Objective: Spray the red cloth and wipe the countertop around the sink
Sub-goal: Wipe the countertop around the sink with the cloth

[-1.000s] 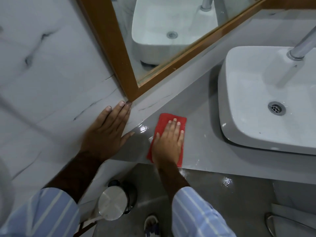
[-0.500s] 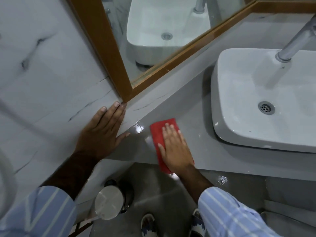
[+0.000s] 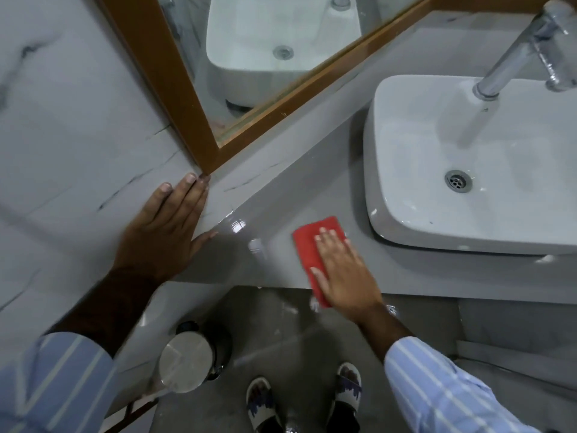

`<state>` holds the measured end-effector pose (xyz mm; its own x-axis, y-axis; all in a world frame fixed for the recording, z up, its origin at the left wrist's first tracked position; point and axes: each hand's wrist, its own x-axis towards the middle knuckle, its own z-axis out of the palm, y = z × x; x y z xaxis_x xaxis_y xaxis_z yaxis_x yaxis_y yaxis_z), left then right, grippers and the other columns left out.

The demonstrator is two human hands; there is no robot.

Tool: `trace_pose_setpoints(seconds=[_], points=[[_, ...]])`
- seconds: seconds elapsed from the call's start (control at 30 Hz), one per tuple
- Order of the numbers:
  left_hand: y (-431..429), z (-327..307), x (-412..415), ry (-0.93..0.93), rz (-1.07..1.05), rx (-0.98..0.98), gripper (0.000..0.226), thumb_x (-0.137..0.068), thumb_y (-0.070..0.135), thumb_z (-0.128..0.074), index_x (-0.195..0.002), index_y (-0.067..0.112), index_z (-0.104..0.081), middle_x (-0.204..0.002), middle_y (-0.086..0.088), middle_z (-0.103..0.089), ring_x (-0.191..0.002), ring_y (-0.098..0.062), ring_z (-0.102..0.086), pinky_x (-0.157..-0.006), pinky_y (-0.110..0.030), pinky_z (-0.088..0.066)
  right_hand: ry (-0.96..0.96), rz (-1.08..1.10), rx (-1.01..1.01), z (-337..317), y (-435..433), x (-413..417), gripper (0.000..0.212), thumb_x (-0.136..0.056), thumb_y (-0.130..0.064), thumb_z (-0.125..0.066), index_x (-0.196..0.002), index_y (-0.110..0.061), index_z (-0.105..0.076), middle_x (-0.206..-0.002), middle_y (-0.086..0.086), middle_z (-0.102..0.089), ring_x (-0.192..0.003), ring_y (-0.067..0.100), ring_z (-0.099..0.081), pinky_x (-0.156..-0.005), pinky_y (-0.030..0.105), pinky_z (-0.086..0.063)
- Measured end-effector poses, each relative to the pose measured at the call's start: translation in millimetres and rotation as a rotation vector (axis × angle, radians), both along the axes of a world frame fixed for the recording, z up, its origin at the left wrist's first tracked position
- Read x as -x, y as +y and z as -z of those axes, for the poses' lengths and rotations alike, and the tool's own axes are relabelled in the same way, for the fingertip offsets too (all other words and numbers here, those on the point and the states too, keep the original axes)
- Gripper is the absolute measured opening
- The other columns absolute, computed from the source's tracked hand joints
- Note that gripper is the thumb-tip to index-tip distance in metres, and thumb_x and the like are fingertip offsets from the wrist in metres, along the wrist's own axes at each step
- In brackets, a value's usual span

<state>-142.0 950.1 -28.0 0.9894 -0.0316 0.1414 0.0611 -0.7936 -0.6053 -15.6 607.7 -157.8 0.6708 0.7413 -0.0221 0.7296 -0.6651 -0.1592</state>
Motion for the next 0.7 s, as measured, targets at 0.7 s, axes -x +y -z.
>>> trace_pose_setpoints(seconds=[0.7], points=[[-72,33,-25,0.075,-0.274,0.529,0.067,-0.105,0.045,-0.029,-0.152,-0.002,-0.040,-0.160,-0.030,-0.038,-0.150,-0.047,-0.033,-0.123,-0.056,-0.025,0.246,-0.279,-0.067,-31,33,-8,0.062,-0.107,-0.048,-0.042,-0.160,-0.015,-0.036,-0.172,0.007,-0.028,-0.160,0.025,-0.019,-0.131,0.042,-0.015]])
